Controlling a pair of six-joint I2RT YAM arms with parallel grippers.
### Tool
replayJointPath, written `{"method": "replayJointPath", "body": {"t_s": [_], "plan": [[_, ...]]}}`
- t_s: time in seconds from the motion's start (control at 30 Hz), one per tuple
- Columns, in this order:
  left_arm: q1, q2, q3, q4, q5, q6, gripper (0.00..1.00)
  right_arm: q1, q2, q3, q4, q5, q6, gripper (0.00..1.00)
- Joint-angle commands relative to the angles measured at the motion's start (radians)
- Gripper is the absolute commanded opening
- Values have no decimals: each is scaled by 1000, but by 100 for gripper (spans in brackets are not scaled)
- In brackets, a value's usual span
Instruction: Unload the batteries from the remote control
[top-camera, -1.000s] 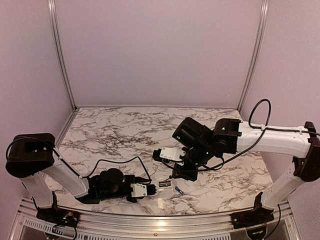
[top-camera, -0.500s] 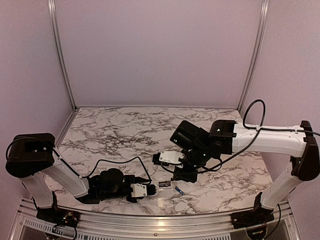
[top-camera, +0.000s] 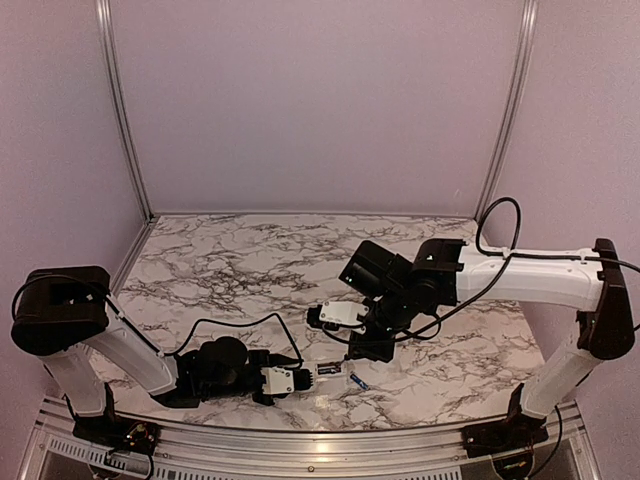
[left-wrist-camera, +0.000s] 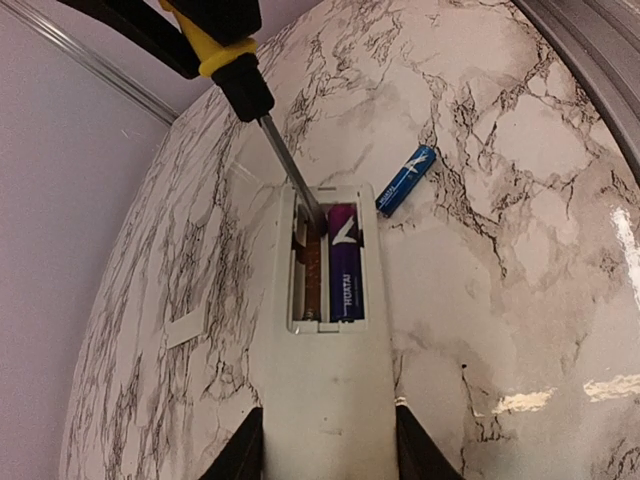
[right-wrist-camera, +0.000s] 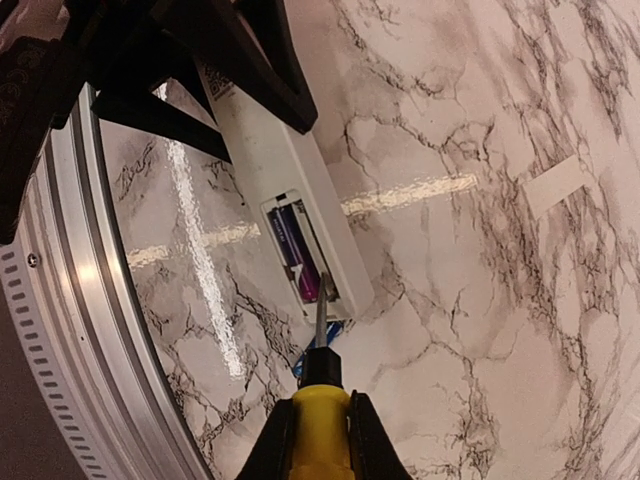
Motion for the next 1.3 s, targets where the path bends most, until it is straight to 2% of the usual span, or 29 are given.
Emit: {"method": "replayJointPath", "body": {"t_s": [0.0, 0.57, 0.87, 1.27], "plan": [[-5, -25, -4, -7, 9, -4, 0, -12, 13, 27, -10, -32, -18, 0], [-5, -30, -3, -10, 8, -3, 0, -78, 14, -10, 6, -176, -32, 0], [-5, -31, -3, -10, 6, -3, 0, -87, 36, -12, 16, -179, -40, 0], [-5, -14, 15, -34, 7, -8, 0, -88, -14, -1, 41, -167, -47, 0]]}}
